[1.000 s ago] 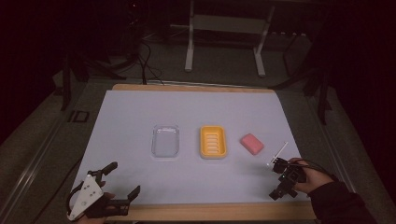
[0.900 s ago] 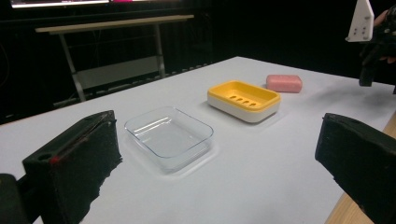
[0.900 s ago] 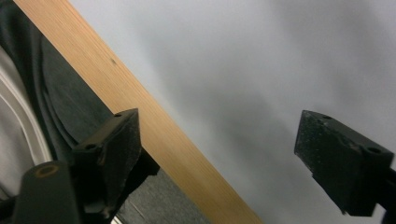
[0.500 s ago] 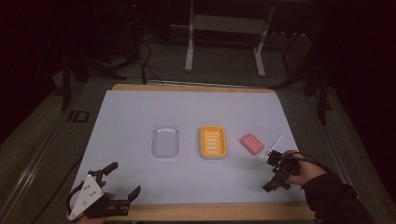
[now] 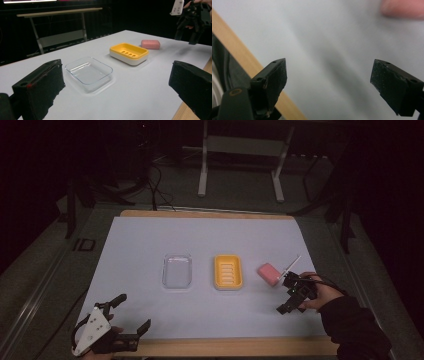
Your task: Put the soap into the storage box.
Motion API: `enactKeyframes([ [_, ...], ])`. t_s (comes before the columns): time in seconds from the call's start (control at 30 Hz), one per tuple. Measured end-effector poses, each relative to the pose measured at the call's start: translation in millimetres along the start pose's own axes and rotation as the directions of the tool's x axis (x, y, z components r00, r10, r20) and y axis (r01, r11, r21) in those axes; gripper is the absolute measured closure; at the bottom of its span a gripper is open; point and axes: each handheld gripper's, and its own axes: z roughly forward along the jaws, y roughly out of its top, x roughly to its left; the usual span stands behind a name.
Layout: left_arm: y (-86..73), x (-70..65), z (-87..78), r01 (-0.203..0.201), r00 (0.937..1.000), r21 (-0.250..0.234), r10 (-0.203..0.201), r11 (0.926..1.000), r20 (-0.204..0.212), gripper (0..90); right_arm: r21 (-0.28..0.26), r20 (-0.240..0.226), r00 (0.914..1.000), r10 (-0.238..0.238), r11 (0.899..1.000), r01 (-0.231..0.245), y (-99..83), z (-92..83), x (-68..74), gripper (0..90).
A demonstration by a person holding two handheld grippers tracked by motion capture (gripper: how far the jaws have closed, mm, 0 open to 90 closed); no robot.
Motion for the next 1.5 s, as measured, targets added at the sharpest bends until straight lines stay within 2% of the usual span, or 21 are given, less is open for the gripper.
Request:
enactKeyframes([
  [0.13, 0.0, 0.0, 0.0, 0.000, 1.0000, 0.000, 0.000, 1.0000, 0.001, 0.2, -0.039, 0.025, 0.9997, 0.003, 0.999, -0.002, 6.0, -2.6, -6.8, 14.1],
  [0.23, 0.0, 0.1, 0.1, 0.000, 1.0000, 0.001, 0.000, 1.0000, 0.004, 0.2, -0.056, 0.026, 0.9995, 0.018, 0.998, -0.016, 9.2, -3.1, -10.1, 14.5],
  [0.27, 0.0, 0.1, 0.1, -0.001, 1.0000, 0.001, 0.001, 1.0000, 0.004, 0.2, -0.067, 0.025, 0.9990, 0.036, 0.997, -0.034, 12.7, -3.0, -13.0, 14.5],
  [0.4, 0.0, 0.0, 0.2, 0.001, 1.0000, -0.001, -0.001, 1.0000, 0.006, 0.2, -0.072, 0.023, 0.9987, 0.045, 0.996, -0.043, 20.4, 0.1, -17.8, 14.5],
  [0.57, -0.1, -0.1, 0.2, 0.001, 1.0000, 0.000, -0.001, 1.0000, 0.006, 0.2, -0.088, 0.042, 0.9990, 0.015, 0.996, -0.011, 31.0, 4.0, -25.0, 14.5],
  [1.0, -0.2, 0.0, 0.4, -0.001, 0.9999, 0.003, 0.001, 1.0000, 0.011, 0.2, -0.109, 0.050, 0.9984, 0.028, 0.994, -0.022, 55.3, 9.7, -46.8, 18.2],
  [1.13, -0.4, -0.3, 0.5, -0.006, 0.9999, 0.007, 0.006, 1.0000, 0.011, 0.2, -0.140, 0.058, 0.9983, -0.009, 0.990, 0.017, 61.4, 13.1, -51.7, 21.3],
  [1.2, -0.4, -0.5, 0.7, -0.006, 0.9999, 0.008, 0.006, 1.0000, 0.011, 0.2, -0.149, 0.077, 0.9970, -0.004, 0.989, 0.016, 63.9, 14.8, -54.6, 22.6],
  [1.4, -0.4, -0.3, 0.4, -0.005, 0.9999, 0.006, 0.005, 1.0000, 0.013, 0.2, -0.151, 0.081, 0.9963, 0.029, 0.988, -0.016, 69.9, 20.5, -65.8, 22.9],
  [1.5, -0.6, -0.3, 0.6, -0.005, 0.9999, 0.009, 0.005, 0.9999, 0.011, 0.2, -0.146, 0.078, 0.9967, 0.021, 0.989, -0.009, 72.0, 24.8, -68.5, 22.9],
])
